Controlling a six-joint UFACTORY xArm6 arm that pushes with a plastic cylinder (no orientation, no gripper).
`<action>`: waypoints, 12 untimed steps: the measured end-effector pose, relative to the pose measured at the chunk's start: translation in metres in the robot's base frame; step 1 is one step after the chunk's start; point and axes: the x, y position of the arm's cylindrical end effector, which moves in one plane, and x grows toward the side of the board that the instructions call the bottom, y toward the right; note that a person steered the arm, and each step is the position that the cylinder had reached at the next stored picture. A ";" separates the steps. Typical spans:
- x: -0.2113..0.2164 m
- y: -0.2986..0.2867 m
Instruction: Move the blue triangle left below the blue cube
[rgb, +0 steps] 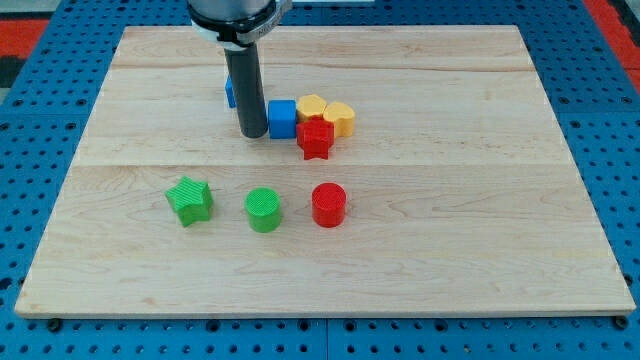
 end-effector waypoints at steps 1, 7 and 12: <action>-0.012 -0.066; -0.040 -0.040; -0.010 -0.031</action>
